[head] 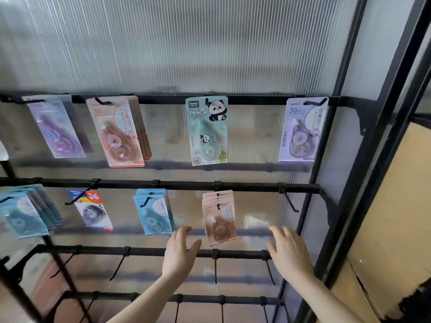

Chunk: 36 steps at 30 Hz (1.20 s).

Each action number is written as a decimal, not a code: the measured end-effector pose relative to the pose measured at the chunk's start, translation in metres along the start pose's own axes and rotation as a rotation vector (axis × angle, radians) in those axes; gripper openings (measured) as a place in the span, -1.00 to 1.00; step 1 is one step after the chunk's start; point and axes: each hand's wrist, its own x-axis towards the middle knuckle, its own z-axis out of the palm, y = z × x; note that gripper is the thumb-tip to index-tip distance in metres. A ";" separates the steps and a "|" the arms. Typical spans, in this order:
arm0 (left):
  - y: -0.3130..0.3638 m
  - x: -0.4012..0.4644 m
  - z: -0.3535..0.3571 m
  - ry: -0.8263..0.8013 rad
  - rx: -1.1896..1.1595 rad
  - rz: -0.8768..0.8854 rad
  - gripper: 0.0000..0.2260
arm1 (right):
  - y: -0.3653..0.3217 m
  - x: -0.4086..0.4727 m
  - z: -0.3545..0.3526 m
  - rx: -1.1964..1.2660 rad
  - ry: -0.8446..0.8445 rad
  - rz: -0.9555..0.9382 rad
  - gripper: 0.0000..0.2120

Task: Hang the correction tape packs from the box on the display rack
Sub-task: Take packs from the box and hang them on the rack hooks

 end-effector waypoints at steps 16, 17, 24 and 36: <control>-0.119 -0.059 -0.078 -0.038 0.381 -0.038 -0.47 | -0.120 -0.018 0.067 0.108 -0.090 -0.203 -0.59; -0.130 -0.060 -0.082 -0.050 0.388 -0.039 -0.48 | -0.129 -0.018 0.074 0.098 -0.101 -0.200 -0.59; -0.221 -0.074 -0.111 -0.166 0.348 -0.096 -0.47 | -0.193 -0.046 0.135 0.025 -0.253 -0.107 -0.51; -0.351 -0.097 -0.120 -0.409 0.354 -0.265 -0.42 | -0.248 -0.122 0.238 -0.061 -0.580 0.053 -0.43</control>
